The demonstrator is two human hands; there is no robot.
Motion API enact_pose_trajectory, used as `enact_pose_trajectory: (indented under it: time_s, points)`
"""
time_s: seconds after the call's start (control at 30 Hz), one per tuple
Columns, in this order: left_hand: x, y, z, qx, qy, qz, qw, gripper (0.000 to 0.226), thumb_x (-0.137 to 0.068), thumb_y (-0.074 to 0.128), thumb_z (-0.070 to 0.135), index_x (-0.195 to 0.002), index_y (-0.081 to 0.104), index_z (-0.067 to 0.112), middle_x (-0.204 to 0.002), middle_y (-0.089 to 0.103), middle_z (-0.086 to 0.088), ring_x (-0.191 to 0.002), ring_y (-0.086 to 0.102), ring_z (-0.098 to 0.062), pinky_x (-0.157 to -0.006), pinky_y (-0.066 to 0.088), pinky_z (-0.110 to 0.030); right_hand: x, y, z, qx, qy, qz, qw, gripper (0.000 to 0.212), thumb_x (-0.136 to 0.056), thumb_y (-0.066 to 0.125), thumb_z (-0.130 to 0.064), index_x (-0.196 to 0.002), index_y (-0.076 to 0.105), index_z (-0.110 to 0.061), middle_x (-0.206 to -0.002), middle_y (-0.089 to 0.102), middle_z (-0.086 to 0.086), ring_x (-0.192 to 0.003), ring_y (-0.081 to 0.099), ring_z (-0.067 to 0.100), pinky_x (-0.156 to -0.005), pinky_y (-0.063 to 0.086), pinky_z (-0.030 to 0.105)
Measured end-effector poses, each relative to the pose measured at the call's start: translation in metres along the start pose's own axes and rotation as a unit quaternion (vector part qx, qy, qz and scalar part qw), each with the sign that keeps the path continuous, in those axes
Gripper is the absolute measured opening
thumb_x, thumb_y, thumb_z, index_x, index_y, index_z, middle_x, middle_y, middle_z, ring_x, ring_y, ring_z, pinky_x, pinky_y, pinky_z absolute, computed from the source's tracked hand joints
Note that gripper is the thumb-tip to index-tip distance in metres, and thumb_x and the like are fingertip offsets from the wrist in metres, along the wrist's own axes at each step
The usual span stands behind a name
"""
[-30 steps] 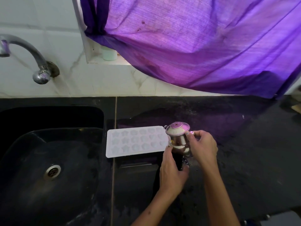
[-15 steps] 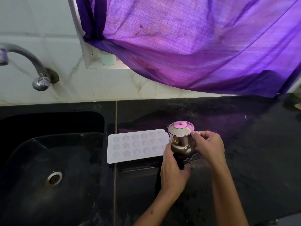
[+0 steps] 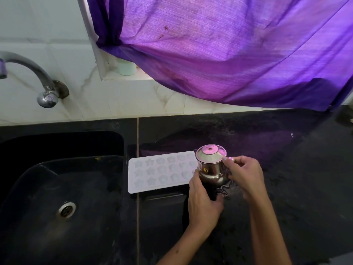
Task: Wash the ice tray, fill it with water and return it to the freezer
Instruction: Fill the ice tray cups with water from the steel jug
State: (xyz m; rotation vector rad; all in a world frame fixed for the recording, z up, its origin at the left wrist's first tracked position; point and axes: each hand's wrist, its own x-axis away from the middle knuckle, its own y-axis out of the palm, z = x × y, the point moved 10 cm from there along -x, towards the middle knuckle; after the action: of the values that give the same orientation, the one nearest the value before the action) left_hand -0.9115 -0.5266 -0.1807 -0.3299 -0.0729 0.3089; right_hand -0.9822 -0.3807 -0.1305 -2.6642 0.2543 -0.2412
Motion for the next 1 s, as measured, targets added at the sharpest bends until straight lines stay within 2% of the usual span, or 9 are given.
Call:
enact_pose_trajectory:
  time_s: [0.07,0.33,0.5,0.67,1.0]
  points:
    - [0.000,-0.002,-0.003,-0.006,-0.001,-0.001,1.000,0.083,-0.069,0.073,0.021,-0.141,0.032,0.025,-0.132,0.045,0.008,-0.122,0.044,-0.007,-0.097,0.041,-0.023,0.002,0.001,-0.001,-0.004,-0.001,-0.004,1.000,0.018,-0.078,0.072,-0.036,-0.075,0.068,-0.019,-0.075,0.072,0.002,-0.080,0.070,0.024,-0.068,0.060,0.049]
    - [-0.001,-0.001,-0.001,-0.017,0.008,-0.012,1.000,0.082,-0.072,0.072,0.024,-0.142,0.030,0.028,-0.126,0.040,0.009,-0.119,0.042,-0.007,-0.091,0.036,-0.016,-0.001,0.000,-0.013,0.038,-0.023,0.005,0.999,0.019,-0.075,0.072,-0.037,-0.069,0.068,-0.020,-0.068,0.071,-0.001,-0.074,0.069,0.024,-0.076,0.057,0.050]
    - [-0.003,0.000,-0.001,-0.027,-0.001,-0.010,1.000,0.080,-0.072,0.071,0.025,-0.141,0.030,0.027,-0.126,0.040,0.007,-0.118,0.044,-0.010,-0.094,0.041,-0.022,0.000,0.000,-0.021,0.067,-0.039,-0.002,0.997,0.019,-0.078,0.071,-0.036,-0.068,0.066,-0.020,-0.067,0.069,-0.002,-0.075,0.068,0.024,-0.077,0.057,0.045]
    - [0.001,0.000,-0.009,-0.025,-0.021,-0.018,0.999,0.087,-0.072,0.072,0.031,-0.145,0.026,0.027,-0.128,0.040,0.006,-0.121,0.044,-0.011,-0.099,0.042,-0.031,0.005,0.003,-0.026,0.095,-0.048,-0.012,0.994,0.022,-0.082,0.069,-0.036,-0.069,0.065,-0.020,-0.067,0.068,-0.003,-0.074,0.065,0.020,-0.070,0.051,0.035]
    - [0.001,0.005,-0.012,-0.022,-0.017,-0.036,0.999,0.089,-0.077,0.070,0.028,-0.149,0.019,0.025,-0.130,0.038,0.007,-0.125,0.040,-0.011,-0.101,0.039,-0.026,0.004,0.005,-0.030,0.140,-0.047,-0.018,0.989,0.021,-0.083,0.066,-0.034,-0.067,0.065,-0.021,-0.068,0.067,-0.006,-0.077,0.064,0.021,-0.072,0.051,0.037]
